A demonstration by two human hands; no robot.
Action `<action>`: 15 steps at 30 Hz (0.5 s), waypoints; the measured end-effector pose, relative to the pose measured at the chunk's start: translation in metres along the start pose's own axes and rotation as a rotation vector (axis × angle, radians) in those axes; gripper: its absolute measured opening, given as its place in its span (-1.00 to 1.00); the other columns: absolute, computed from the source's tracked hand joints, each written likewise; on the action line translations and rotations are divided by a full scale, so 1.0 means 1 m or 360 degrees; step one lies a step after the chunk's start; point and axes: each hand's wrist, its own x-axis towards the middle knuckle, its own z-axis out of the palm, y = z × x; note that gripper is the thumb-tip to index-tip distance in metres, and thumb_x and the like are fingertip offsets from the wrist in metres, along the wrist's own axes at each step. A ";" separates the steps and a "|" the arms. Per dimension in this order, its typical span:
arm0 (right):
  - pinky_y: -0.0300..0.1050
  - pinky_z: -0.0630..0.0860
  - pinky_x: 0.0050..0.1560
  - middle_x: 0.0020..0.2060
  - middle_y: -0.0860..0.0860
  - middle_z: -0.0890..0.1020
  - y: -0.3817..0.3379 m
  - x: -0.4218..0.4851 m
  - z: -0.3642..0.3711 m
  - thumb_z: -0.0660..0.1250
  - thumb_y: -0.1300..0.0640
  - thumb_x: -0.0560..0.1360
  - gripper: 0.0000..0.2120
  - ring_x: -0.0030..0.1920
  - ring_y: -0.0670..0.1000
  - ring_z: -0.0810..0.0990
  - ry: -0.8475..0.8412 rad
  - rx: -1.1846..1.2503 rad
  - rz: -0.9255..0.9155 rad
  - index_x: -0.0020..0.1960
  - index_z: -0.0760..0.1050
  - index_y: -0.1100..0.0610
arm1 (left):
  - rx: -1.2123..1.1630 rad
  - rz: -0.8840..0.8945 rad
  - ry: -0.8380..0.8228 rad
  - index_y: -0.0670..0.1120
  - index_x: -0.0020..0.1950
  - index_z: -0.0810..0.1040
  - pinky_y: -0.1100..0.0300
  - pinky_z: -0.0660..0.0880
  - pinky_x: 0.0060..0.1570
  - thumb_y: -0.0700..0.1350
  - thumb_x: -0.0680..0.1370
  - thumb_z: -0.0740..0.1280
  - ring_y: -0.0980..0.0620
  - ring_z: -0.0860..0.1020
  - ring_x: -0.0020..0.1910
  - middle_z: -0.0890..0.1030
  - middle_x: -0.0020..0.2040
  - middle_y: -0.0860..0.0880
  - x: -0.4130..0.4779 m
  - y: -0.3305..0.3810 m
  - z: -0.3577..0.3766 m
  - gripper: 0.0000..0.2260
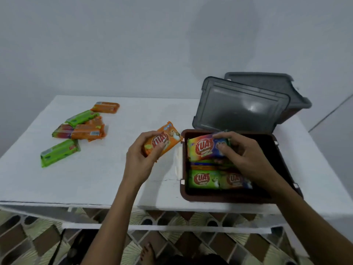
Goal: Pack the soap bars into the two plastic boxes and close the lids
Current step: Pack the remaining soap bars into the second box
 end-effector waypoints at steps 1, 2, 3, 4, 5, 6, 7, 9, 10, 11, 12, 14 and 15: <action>-0.23 0.63 -0.15 0.06 -0.06 0.60 0.002 -0.006 -0.009 0.28 0.21 0.57 -0.79 0.05 -0.14 0.64 -0.0044 0.0032 0.0035 0.17 0.54 0.05 | -0.0020 -0.0017 0.0001 -0.04 0.14 0.57 0.24 0.52 -0.33 -0.16 0.52 0.43 0.14 0.60 -0.11 0.63 0.04 0.08 -0.002 0.002 0.011 -0.79; -0.20 0.64 -0.14 0.06 -0.05 0.61 0.006 -0.011 -0.017 0.29 0.21 0.56 -0.79 0.07 -0.12 0.63 -0.0081 0.0047 0.0060 0.17 0.54 0.04 | -0.0040 -0.0036 -0.0004 -0.05 0.14 0.57 0.27 0.51 -0.30 -0.17 0.52 0.42 0.16 0.60 -0.11 0.62 0.04 0.07 -0.005 0.003 0.021 -0.80; -0.18 0.64 -0.13 0.06 -0.05 0.61 0.010 -0.015 -0.023 0.29 0.21 0.56 -0.78 0.09 -0.11 0.63 -0.0112 0.0047 0.0083 0.17 0.55 0.03 | -0.0057 -0.0050 -0.0015 -0.05 0.14 0.56 0.28 0.51 -0.26 -0.17 0.52 0.42 0.17 0.59 -0.09 0.62 0.05 0.07 -0.007 0.003 0.029 -0.79; -0.17 0.65 -0.12 0.06 -0.06 0.61 0.015 -0.018 -0.028 0.30 0.21 0.56 -0.78 0.10 -0.11 0.62 -0.0138 0.0045 0.0113 0.16 0.55 0.01 | -0.0068 -0.0061 -0.0031 -0.04 0.15 0.56 0.27 0.52 -0.22 -0.16 0.52 0.43 0.16 0.59 -0.07 0.62 0.06 0.07 -0.009 0.003 0.036 -0.78; -0.15 0.65 -0.12 0.06 -0.06 0.61 0.020 -0.019 -0.030 0.30 0.23 0.56 -0.78 0.10 -0.11 0.63 -0.0171 0.0054 0.0161 0.15 0.55 0.01 | -0.0072 -0.0070 -0.0047 -0.03 0.17 0.55 0.25 0.54 -0.19 -0.16 0.52 0.42 0.15 0.59 -0.05 0.61 0.08 0.07 -0.012 0.003 0.042 -0.76; -0.13 0.66 -0.11 0.04 -0.03 0.62 0.026 -0.019 -0.031 0.29 0.25 0.57 -0.78 0.06 -0.08 0.65 -0.0212 0.0056 0.0216 0.15 0.55 0.03 | -0.0074 -0.0075 -0.0059 -0.03 0.18 0.54 0.23 0.56 -0.17 -0.16 0.52 0.42 0.13 0.59 -0.02 0.60 0.09 0.08 -0.014 0.003 0.047 -0.75; -0.10 0.66 -0.11 -0.02 0.04 0.63 0.031 -0.018 -0.030 0.28 0.28 0.57 -0.78 -0.02 -0.03 0.67 -0.0261 0.0030 0.0251 0.16 0.55 0.06 | -0.0075 -0.0079 -0.0061 -0.03 0.19 0.53 0.24 0.56 -0.15 -0.16 0.53 0.41 0.13 0.59 0.01 0.59 0.10 0.08 -0.016 0.004 0.052 -0.75; -0.13 0.66 -0.12 -0.22 0.17 0.58 0.043 -0.015 -0.023 0.25 0.33 0.57 -0.77 -0.21 0.00 0.63 -0.0390 -0.0031 0.0281 0.16 0.55 0.11 | -0.0080 -0.0074 -0.0052 -0.03 0.20 0.52 0.26 0.56 -0.11 -0.15 0.53 0.40 0.14 0.59 0.05 0.58 0.12 0.09 -0.018 0.005 0.057 -0.74; -0.14 0.65 -0.10 -0.22 0.14 0.57 0.049 -0.014 -0.018 0.25 0.34 0.57 -0.76 -0.20 -0.03 0.63 -0.0477 0.0007 0.0322 0.17 0.55 0.14 | -0.0076 -0.0074 -0.0046 -0.02 0.21 0.52 0.27 0.57 -0.10 -0.15 0.53 0.39 0.15 0.59 0.06 0.58 0.13 0.10 -0.018 0.006 0.059 -0.74; -0.13 0.65 -0.06 -0.08 0.12 0.62 0.054 -0.012 -0.012 0.26 0.34 0.57 -0.76 -0.10 -0.04 0.66 -0.0557 0.0090 0.0408 0.19 0.53 0.16 | -0.0070 -0.0072 -0.0039 -0.01 0.21 0.52 0.26 0.57 -0.08 -0.14 0.53 0.39 0.15 0.58 0.07 0.57 0.13 0.11 -0.019 0.006 0.059 -0.74; -0.10 0.64 -0.02 0.08 0.14 0.61 0.060 -0.009 -0.008 0.27 0.35 0.56 -0.76 0.02 0.00 0.67 -0.0619 0.0178 0.0518 0.20 0.52 0.18 | -0.0061 -0.0069 -0.0036 0.00 0.21 0.51 0.26 0.57 -0.07 -0.14 0.53 0.39 0.15 0.58 0.09 0.57 0.14 0.12 -0.019 0.006 0.059 -0.74; -0.07 0.65 -0.02 0.24 0.20 0.53 0.069 -0.004 -0.002 0.28 0.35 0.56 -0.74 0.11 0.09 0.65 -0.0666 0.0230 0.0675 0.22 0.49 0.19 | -0.0047 -0.0063 -0.0039 0.03 0.23 0.50 0.27 0.58 -0.04 -0.13 0.54 0.38 0.16 0.57 0.12 0.56 0.15 0.15 -0.020 0.007 0.060 -0.72; -0.06 0.66 -0.04 0.25 0.19 0.51 0.072 -0.001 -0.001 0.28 0.35 0.56 -0.74 0.11 0.11 0.65 -0.0656 0.0146 0.0696 0.22 0.49 0.18 | -0.0041 -0.0061 -0.0043 0.04 0.24 0.49 0.27 0.58 -0.04 -0.12 0.54 0.38 0.15 0.56 0.14 0.55 0.16 0.15 -0.021 0.006 0.060 -0.71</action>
